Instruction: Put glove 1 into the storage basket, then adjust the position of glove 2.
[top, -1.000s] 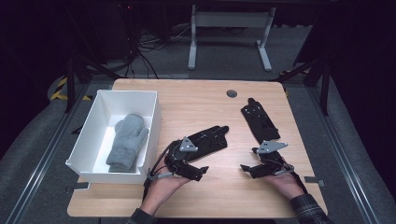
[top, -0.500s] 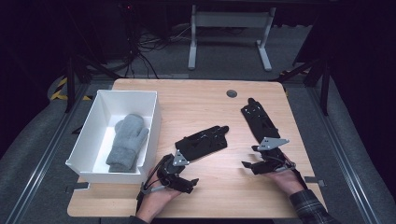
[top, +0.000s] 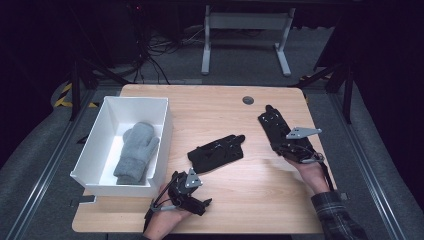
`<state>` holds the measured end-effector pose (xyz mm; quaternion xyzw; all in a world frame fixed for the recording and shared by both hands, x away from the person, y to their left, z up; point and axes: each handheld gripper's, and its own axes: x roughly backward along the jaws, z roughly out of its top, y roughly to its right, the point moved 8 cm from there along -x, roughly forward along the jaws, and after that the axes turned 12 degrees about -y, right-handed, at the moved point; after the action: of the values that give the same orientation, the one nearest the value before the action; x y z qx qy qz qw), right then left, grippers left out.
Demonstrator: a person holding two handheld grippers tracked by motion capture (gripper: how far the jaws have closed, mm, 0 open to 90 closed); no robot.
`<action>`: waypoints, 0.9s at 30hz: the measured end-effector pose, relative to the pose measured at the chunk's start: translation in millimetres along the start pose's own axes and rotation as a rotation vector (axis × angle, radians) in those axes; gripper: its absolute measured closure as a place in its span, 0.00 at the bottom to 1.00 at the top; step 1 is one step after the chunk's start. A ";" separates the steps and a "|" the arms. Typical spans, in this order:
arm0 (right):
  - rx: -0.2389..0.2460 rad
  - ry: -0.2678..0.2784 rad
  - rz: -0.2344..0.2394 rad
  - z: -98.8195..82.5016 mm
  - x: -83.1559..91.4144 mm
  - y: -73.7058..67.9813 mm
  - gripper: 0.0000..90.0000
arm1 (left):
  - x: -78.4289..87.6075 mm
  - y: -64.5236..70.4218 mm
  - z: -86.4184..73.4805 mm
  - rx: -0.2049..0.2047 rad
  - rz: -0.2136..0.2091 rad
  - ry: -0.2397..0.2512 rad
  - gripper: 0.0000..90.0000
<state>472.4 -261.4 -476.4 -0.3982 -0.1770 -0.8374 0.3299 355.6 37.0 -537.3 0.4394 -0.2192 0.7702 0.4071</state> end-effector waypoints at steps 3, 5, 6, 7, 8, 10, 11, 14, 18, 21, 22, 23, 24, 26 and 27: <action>-0.023 0.004 -0.036 -0.7 -1.2 16.7 1.00 | 0.1 -0.1 -0.1 -0.001 0.000 -0.002 0.00; -0.051 0.008 -0.047 -3.2 -2.5 25.9 1.00 | 0.0 0.0 0.0 -0.001 0.000 -0.002 0.00; -0.061 0.004 -0.053 -5.4 -3.4 30.0 1.00 | 0.0 0.0 0.0 -0.002 -0.001 -0.002 0.00; -0.067 0.000 -0.053 -7.6 -4.7 33.2 1.00 | 0.0 -0.1 0.1 -0.004 -0.002 -0.002 0.00; -0.070 -0.009 -0.058 -10.1 -5.9 35.9 1.00 | -0.1 -0.1 0.2 -0.005 -0.003 -0.002 0.00; -0.073 -0.021 -0.062 -13.3 -7.7 39.1 1.00 | -0.1 -0.1 0.2 -0.005 -0.003 -0.002 0.00; -0.075 -0.033 -0.065 -15.6 -8.9 40.6 1.00 | -0.1 -0.1 0.1 -0.005 -0.003 -0.002 0.00; -0.065 -0.078 -0.067 -21.9 -15.9 41.8 1.00 | -0.1 -0.1 0.1 -0.006 -0.002 -0.002 0.00; -0.047 -0.119 -0.062 -26.3 -23.6 38.7 1.00 | -0.2 0.1 0.3 -0.003 -0.003 0.000 0.00; -0.036 -0.128 -0.053 -27.1 -23.0 35.0 1.00 | -0.1 0.0 0.1 -0.005 -0.004 -0.001 0.00; -0.033 -0.131 -0.048 -27.6 -22.5 33.3 1.00 | -0.1 0.0 0.2 -0.005 -0.004 -0.001 0.00; -0.028 -0.133 -0.044 -28.0 -22.1 31.1 1.00 | -0.2 0.0 0.2 -0.005 -0.005 0.001 0.00; -0.017 -0.136 -0.035 -28.8 -21.5 27.9 1.00 | -0.2 0.0 0.2 -0.005 -0.004 0.001 0.00; -0.008 -0.145 -0.025 -30.3 -19.8 22.9 1.00 | -0.2 0.0 0.2 -0.005 -0.005 0.001 0.00; 0.000 -0.149 -0.020 -31.0 -19.1 19.5 1.00 | -0.1 0.0 0.2 -0.006 -0.006 0.001 0.00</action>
<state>477.7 -285.0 -509.9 -0.4578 -0.2048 -0.8087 0.3075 355.8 36.8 -537.3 0.4383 -0.2200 0.7687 0.4106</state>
